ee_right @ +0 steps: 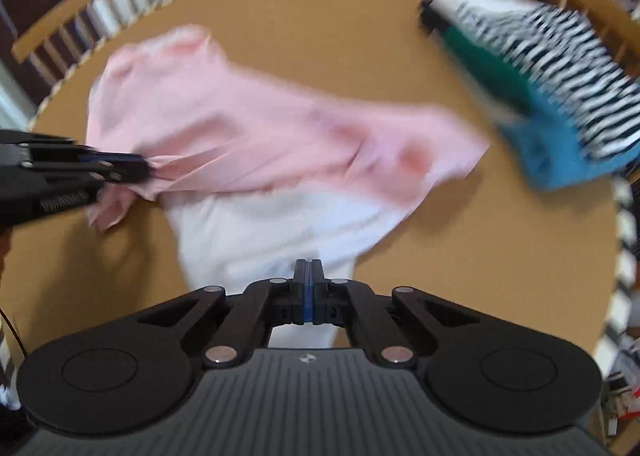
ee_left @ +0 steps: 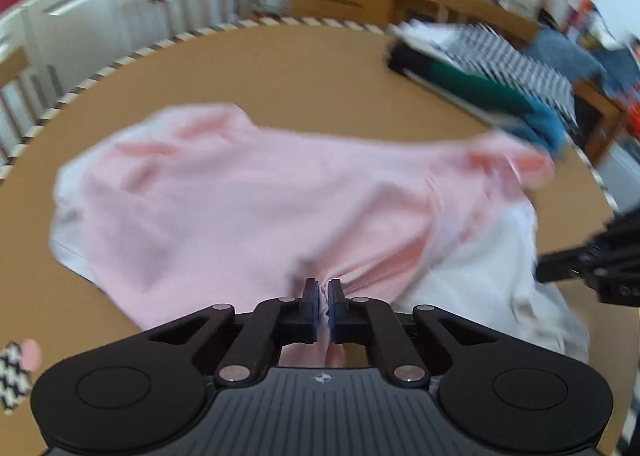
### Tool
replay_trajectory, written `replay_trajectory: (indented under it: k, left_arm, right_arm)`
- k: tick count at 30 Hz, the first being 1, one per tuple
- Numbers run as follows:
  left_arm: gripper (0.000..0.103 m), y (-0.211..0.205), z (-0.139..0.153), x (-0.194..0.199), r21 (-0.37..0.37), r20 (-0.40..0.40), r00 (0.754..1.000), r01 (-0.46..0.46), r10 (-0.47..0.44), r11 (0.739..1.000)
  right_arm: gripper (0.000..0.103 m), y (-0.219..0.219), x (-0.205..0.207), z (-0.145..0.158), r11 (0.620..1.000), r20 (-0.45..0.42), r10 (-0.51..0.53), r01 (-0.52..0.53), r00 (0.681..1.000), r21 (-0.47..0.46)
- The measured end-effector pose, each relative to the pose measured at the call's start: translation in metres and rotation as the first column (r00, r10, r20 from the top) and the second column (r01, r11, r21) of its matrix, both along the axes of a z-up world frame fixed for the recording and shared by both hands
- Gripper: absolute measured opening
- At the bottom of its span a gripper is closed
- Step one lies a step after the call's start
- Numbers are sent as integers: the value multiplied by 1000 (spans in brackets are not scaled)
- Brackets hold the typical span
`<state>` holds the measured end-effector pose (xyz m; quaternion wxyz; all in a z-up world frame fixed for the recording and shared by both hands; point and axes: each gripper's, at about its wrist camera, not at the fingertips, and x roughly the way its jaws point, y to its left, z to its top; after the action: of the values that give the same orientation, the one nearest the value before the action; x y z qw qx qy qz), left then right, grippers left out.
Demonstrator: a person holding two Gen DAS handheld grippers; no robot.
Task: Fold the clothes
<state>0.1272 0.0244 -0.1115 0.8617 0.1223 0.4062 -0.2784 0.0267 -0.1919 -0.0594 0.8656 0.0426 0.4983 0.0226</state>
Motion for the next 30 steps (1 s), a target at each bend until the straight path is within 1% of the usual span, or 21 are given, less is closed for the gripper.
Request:
replay_trajectory:
  k: [2,3,5,7,10,11,13,14,16,18,20,21,22,23,24,25,26,27,28,29,30]
  left_arm:
    - [5,9,24,20,-28,90,994,-59,61,998]
    - [5,12,36,32,-42,120,989,-79,84,996]
    - [5,14,59,58,-72,170,977,-116,127,991]
    - [4,13,85,80,-94,233,960,-134,152,987]
    - [4,9,128,105,-83,359,919,-146,166,986]
    - [4,8,140,112,-66,401,900,-160,173,985]
    - [4,8,163,132,-23,481,854,-214,198,977]
    - [4,13,172,144,-5,507,834,-252,219,968]
    - [4,31,183,172,24,519,808,-340,279,940]
    - [4,54,186,196,51,509,787,-432,349,900]
    - [4,81,182,212,84,473,775,-512,418,855]
    - [4,93,176,216,102,448,775,-539,446,836]
    - [4,107,169,216,116,407,785,-552,468,826]
    - [5,117,161,213,121,366,802,-544,472,830]
    - [6,122,154,208,125,333,825,-519,457,846]
    - [8,124,147,200,132,306,851,-482,427,866]
    - [16,123,140,191,143,284,879,-434,383,890]
    - [31,119,136,181,150,273,902,-384,335,911]
    - [39,115,133,170,154,266,920,-335,287,930]
    - [51,109,129,158,149,265,939,-265,220,953]
    - [59,100,127,146,138,269,952,-190,148,972]
  right_arm:
    - [0,-16,2,20,998,73,-34,38,997,-51]
    - [0,-23,4,28,996,94,-42,49,995,-73]
    - [2,-38,10,39,995,113,-66,75,991,-71]
    - [9,-42,17,43,997,110,-58,63,992,-46]
    - [10,-35,21,42,1000,117,-11,14,993,-26]
    - [10,-30,23,40,1000,114,7,-5,993,-22]
    - [10,-20,26,34,999,107,39,-38,994,-15]
    - [10,-16,28,32,999,103,53,-52,993,-11]
    - [10,-8,31,29,997,100,78,-78,992,-4]
    - [11,-6,32,28,995,100,98,-99,990,7]
    - [18,-5,33,27,993,97,111,-113,989,15]
    - [25,-4,34,26,993,94,118,-120,989,18]
    - [30,-3,35,25,992,94,122,-124,988,18]
    - [30,-1,35,23,992,95,126,-128,988,18]
    - [32,0,37,22,991,93,131,-133,987,20]
    - [36,2,39,20,991,92,133,-135,987,23]
    - [39,5,41,19,990,91,135,-138,987,26]
    - [43,7,43,18,989,88,139,-142,986,32]
    - [44,10,44,16,987,82,148,-152,986,43]
    - [45,14,45,15,985,77,156,-161,985,56]
    - [49,17,45,13,984,70,164,-168,984,65]
